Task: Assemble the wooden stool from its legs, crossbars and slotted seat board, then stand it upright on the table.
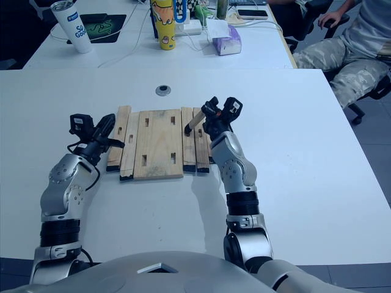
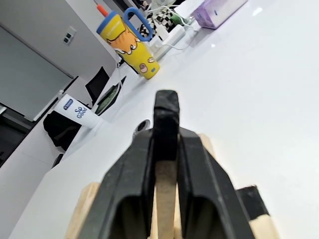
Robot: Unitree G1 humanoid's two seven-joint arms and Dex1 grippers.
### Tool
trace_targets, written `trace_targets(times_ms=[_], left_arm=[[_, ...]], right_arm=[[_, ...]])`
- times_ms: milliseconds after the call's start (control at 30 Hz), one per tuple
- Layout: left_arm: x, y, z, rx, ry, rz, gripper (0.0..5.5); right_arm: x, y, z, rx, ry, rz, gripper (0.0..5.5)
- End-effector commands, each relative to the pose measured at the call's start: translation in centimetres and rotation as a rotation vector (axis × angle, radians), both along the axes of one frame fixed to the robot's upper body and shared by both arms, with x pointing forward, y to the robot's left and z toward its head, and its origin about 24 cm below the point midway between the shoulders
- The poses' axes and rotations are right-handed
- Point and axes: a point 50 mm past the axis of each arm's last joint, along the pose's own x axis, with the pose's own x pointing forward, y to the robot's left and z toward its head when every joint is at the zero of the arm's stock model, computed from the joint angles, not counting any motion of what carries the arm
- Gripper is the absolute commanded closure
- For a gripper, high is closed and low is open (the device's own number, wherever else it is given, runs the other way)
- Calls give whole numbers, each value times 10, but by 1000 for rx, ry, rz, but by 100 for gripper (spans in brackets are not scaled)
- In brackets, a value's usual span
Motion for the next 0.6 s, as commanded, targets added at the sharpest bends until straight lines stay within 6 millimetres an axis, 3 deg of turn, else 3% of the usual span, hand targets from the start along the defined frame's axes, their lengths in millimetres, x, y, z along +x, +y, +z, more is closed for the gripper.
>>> trace_targets(times_ms=[33,200,433,600], left_arm=[[-2,2,-1,17,14,7,550],[-3,3,-1,18,16,6,550],[-2,2,1,22,16,-2,550],[-1,1,2,23,16,-10,550]], right_arm=[[-24,19,-31,83,148,-9,509],[-24,17,-37,32,169,-27,509],[-23,17,-38,-309,134,-35,509],[-26,16,-54,-439,201,-12,509]])
